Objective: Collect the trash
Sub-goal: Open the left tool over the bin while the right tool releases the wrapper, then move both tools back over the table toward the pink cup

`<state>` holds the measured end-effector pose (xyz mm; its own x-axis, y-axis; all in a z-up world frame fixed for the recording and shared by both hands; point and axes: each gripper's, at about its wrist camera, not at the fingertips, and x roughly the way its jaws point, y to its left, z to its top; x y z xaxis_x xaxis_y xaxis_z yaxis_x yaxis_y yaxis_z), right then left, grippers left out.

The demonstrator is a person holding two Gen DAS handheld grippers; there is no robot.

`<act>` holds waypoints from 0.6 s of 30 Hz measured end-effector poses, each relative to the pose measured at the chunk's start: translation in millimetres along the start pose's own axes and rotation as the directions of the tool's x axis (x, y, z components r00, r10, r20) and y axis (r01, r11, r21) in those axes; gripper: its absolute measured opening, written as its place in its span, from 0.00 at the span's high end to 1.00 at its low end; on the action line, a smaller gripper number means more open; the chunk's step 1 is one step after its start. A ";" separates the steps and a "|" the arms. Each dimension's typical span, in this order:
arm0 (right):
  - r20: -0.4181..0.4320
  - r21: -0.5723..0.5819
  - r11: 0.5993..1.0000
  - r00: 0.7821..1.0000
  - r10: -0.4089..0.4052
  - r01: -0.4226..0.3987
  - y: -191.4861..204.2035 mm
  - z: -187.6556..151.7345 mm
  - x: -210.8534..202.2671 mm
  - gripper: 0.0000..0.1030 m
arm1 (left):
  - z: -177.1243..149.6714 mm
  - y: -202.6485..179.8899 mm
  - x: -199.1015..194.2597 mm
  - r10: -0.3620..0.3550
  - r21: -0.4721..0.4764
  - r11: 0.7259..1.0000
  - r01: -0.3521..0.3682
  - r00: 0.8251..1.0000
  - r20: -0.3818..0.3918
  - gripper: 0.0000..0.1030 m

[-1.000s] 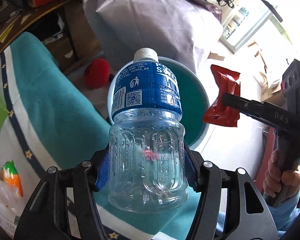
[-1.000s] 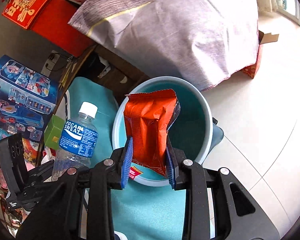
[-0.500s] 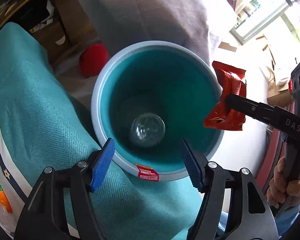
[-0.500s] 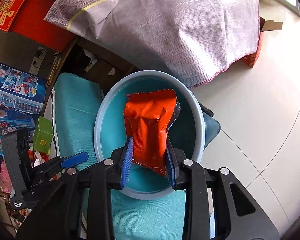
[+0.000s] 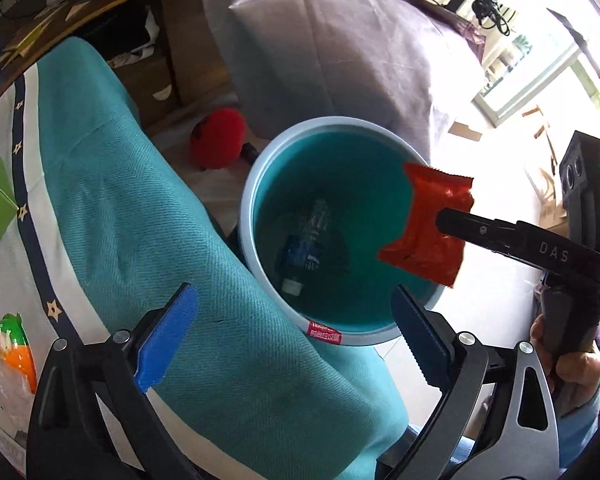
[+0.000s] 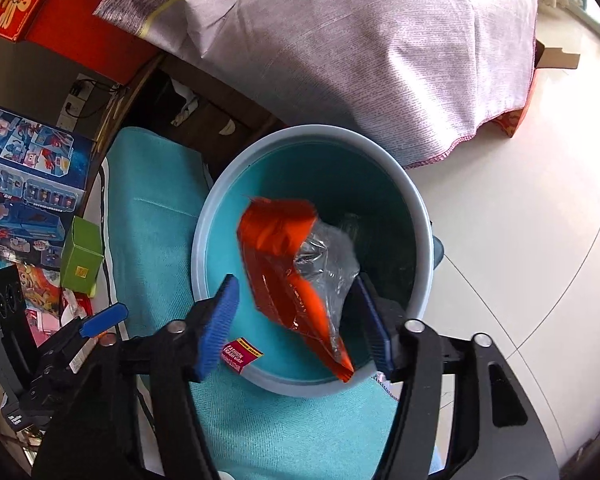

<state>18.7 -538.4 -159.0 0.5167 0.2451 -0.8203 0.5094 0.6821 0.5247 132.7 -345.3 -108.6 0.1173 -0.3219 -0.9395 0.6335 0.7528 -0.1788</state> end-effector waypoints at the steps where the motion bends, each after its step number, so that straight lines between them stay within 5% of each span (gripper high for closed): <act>1: 0.001 0.003 1.000 1.000 -0.004 0.004 0.5 -1.0 0.1 0.37 | -1.2 3.4 -1.3 -0.003 -0.007 1.000 0.003 1.000 0.001 0.06; 3: -0.001 0.015 1.000 1.000 -0.015 0.015 0.4 -2.8 0.3 0.30 | -4.9 8.5 -5.6 -0.007 -0.020 1.000 0.007 1.000 0.005 0.06; 18: 0.004 -0.003 0.999 0.999 -0.052 0.052 42.5 -32.8 -11.9 0.22 | -45.3 39.8 -47.0 -0.017 -0.063 0.998 0.021 0.998 0.059 0.05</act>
<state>11.6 -489.7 -134.5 0.4918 0.2066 -0.8459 0.5340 0.6957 0.4804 117.8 -274.2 -84.8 0.1516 -0.3684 -0.9172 0.5864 0.7805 -0.2166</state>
